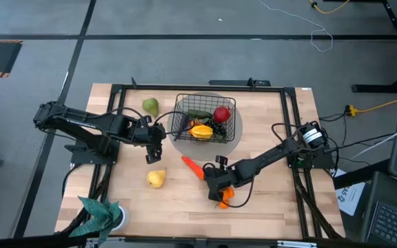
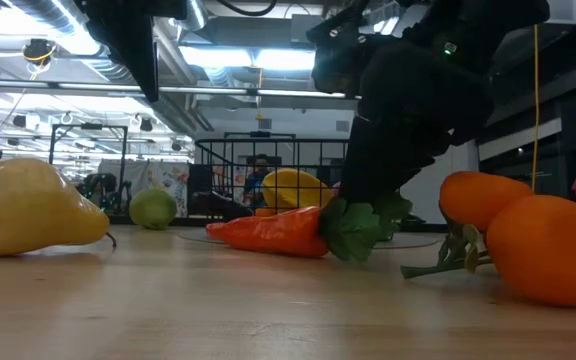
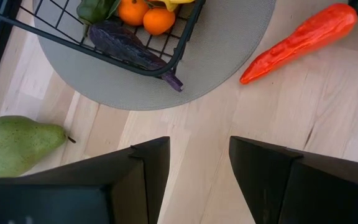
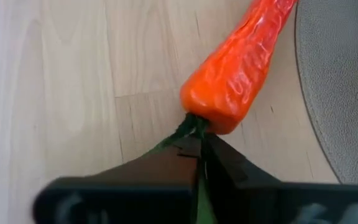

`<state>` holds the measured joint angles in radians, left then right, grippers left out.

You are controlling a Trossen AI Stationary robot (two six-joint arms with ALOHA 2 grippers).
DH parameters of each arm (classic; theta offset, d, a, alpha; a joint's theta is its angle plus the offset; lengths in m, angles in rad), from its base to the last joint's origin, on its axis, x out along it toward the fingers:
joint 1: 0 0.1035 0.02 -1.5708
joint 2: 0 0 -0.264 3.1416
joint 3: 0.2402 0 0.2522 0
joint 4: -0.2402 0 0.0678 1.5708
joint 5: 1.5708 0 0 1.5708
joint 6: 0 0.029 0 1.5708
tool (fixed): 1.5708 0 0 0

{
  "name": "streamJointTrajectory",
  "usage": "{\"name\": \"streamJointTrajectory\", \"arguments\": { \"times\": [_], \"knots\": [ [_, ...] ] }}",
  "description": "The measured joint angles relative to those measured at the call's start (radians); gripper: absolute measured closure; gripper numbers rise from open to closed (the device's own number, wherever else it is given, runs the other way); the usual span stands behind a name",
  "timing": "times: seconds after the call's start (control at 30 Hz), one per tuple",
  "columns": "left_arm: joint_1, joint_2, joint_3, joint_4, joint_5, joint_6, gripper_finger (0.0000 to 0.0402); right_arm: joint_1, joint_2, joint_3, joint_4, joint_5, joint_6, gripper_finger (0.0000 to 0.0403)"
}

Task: Build produce basket
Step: Put the orange carrot into the black wire basket

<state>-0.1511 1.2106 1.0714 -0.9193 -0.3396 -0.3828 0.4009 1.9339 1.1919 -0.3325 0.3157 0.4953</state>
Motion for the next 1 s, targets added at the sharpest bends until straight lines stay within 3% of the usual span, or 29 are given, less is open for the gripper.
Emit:
{"name": "streamJointTrajectory", "arguments": {
  "times": [0.17,0.43,0.73,1.0],
  "knots": [
    [0.000,0.000,0.000,0.000,0.000,0.000,0.0247,0.015,0.000,0.001,-0.002,0.050,0.012,0.0401],
    [0.000,0.000,0.000,0.000,0.000,0.000,0.0247,0.082,-0.001,0.133,-0.039,0.308,-0.088,0.0403],
    [0.000,0.000,0.000,0.000,0.000,0.000,0.0247,0.158,-0.002,0.374,-0.243,0.717,-0.239,0.0403],
    [0.000,0.000,0.000,0.000,0.000,0.000,0.0247,0.155,-0.002,0.528,-0.562,0.873,-0.237,0.0403]
  ]
}}
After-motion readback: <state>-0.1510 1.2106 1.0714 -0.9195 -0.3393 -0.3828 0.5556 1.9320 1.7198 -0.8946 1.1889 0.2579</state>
